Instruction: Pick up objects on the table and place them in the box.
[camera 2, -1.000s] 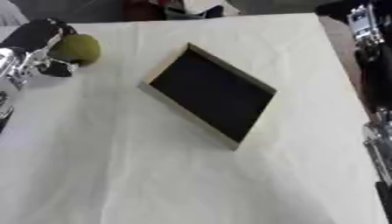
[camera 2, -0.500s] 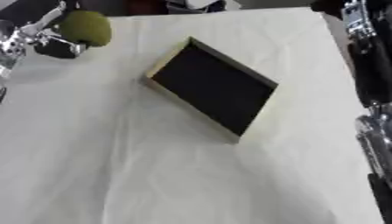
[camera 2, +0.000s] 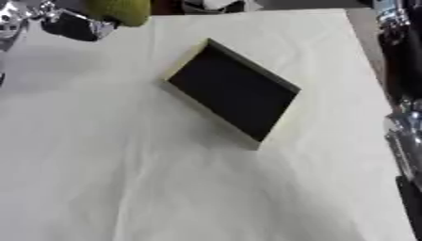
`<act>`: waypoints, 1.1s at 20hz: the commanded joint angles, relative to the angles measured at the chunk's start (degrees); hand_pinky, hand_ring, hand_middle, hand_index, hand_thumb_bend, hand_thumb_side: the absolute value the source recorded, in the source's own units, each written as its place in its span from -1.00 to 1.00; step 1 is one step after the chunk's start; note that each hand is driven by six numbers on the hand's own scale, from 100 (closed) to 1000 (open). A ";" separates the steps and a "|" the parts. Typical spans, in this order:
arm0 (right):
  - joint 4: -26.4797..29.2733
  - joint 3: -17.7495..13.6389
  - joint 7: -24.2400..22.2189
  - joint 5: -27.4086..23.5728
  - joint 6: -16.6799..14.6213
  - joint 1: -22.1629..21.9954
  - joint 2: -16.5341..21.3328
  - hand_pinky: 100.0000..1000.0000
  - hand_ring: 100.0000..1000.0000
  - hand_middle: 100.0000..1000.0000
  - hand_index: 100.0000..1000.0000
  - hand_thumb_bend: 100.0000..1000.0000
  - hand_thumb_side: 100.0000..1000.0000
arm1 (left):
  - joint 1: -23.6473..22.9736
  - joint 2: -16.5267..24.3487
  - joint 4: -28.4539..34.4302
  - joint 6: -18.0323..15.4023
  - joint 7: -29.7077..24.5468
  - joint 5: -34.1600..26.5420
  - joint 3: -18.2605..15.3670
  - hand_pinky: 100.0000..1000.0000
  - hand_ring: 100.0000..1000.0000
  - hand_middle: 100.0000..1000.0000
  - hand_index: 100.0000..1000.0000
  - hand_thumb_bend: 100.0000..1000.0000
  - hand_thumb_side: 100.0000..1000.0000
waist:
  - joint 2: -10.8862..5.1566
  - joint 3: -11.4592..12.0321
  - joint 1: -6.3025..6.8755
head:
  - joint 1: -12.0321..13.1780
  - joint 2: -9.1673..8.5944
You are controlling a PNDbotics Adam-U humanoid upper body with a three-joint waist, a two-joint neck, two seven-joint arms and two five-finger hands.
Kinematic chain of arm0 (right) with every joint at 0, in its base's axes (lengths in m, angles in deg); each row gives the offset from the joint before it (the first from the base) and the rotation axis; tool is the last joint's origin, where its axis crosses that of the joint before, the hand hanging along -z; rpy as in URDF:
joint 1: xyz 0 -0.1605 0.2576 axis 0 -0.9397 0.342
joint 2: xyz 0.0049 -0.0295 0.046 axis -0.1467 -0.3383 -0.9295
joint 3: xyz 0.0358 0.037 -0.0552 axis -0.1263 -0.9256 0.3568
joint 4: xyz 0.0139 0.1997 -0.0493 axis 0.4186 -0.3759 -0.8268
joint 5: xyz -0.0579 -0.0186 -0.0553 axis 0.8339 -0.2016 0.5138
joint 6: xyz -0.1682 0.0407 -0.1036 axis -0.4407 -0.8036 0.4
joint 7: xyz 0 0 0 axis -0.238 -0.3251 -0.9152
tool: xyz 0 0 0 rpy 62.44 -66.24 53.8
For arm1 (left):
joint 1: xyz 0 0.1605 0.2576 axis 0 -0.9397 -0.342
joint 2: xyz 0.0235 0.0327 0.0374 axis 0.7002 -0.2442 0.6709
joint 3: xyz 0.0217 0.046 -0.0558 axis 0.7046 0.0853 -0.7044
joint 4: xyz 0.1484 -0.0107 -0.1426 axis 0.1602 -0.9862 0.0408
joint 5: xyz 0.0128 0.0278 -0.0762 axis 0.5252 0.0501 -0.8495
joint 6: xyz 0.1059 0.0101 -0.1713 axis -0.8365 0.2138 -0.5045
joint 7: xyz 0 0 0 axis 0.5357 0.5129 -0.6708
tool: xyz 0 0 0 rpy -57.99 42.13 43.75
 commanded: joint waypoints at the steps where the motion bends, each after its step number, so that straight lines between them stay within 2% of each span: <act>1: 1.23 -1.31 1.30 0.35 -0.53 1.50 0.83 0.67 0.39 0.39 0.53 -1.00 0.41 | 1.54 -2.50 4.14 0.37 -1.11 0.14 1.14 0.12 0.20 0.18 0.38 -0.84 -1.00 | -2.05 0.00 -0.35 | 0.20 0.38; 7: 1.23 -2.53 4.59 2.62 -1.70 4.05 1.38 0.68 0.41 0.41 0.53 -1.00 0.24 | 0.74 -9.35 3.71 -0.49 -1.64 6.09 3.17 0.13 0.20 0.18 0.38 -0.82 -1.00 | -2.65 -0.17 -0.85 | 1.00 0.63; 12: 1.23 -2.19 3.81 3.26 -2.62 5.72 2.14 0.68 0.41 0.41 0.53 -1.00 0.20 | -0.41 -14.07 0.86 -2.00 -0.49 10.77 4.63 0.14 0.20 0.19 0.39 -0.82 -1.00 | -2.97 -0.41 -1.20 | 1.63 0.87; 17: 1.23 -2.16 2.95 3.09 -2.77 6.01 1.90 0.68 0.41 0.40 0.53 -1.00 0.21 | -1.21 -16.71 -2.05 -2.56 -0.50 12.56 5.23 0.13 0.21 0.20 0.40 -0.82 -1.00 | -3.15 -0.75 -1.51 | 1.57 0.88; 22: 1.23 -1.71 2.33 2.61 -2.50 5.99 1.12 0.68 0.41 0.40 0.53 -1.00 0.24 | -1.69 -18.46 -6.91 -1.56 0.09 13.85 4.72 0.12 0.22 0.20 0.40 -0.81 -1.00 | -3.09 -1.13 -1.64 | 1.80 0.60</act>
